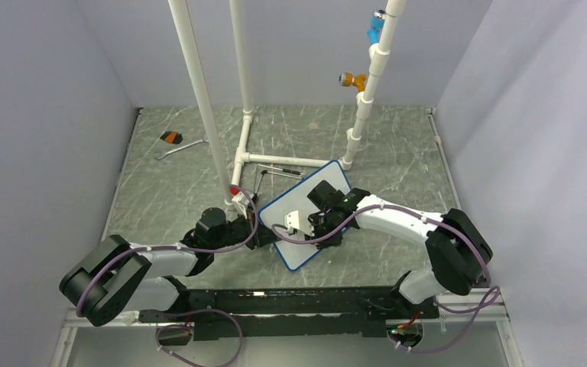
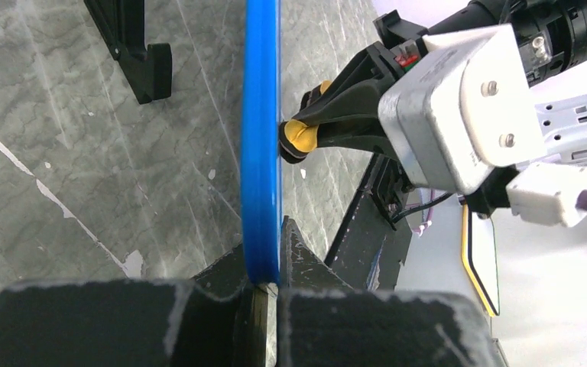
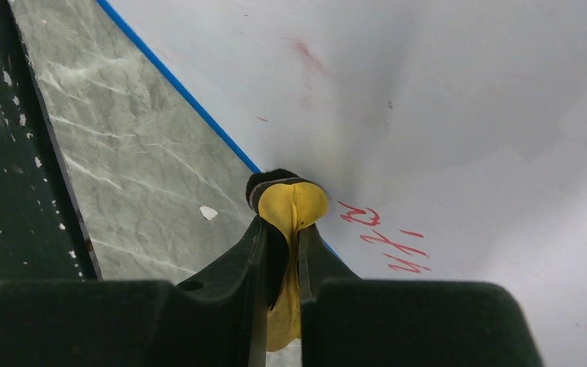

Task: Erase the whiteboard
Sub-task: Erase the whiteboard at the center of the board.

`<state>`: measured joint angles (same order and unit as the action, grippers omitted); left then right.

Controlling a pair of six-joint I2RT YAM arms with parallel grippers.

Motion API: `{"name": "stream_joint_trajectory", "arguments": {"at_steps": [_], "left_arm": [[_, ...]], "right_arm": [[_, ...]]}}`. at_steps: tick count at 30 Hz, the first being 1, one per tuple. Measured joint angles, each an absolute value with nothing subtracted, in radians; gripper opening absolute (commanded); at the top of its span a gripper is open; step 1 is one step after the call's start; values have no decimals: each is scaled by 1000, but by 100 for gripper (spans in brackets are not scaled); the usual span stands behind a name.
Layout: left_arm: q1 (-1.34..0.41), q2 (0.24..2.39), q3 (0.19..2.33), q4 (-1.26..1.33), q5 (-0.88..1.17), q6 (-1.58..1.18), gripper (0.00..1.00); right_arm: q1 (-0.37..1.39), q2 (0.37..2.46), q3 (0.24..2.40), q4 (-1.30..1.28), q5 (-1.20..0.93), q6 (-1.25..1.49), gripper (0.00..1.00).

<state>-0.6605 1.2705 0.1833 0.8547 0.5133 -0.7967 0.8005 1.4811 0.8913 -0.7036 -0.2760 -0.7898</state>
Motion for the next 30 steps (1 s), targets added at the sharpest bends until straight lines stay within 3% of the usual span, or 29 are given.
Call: {"name": "stream_joint_trajectory", "arguments": {"at_steps": [11,23,30], "left_arm": [[-661,1273,184,870,514,-802,0],[-661,1272,184,854,509,-795,0],[-661,1270,184,855,511,-785,0]], "right_arm": [[720,1369,847,-545,-209,-632,0],[724,1500,915,-714,-306,-783,0],[734,1504,908,-712,-284,-741,0]]}}
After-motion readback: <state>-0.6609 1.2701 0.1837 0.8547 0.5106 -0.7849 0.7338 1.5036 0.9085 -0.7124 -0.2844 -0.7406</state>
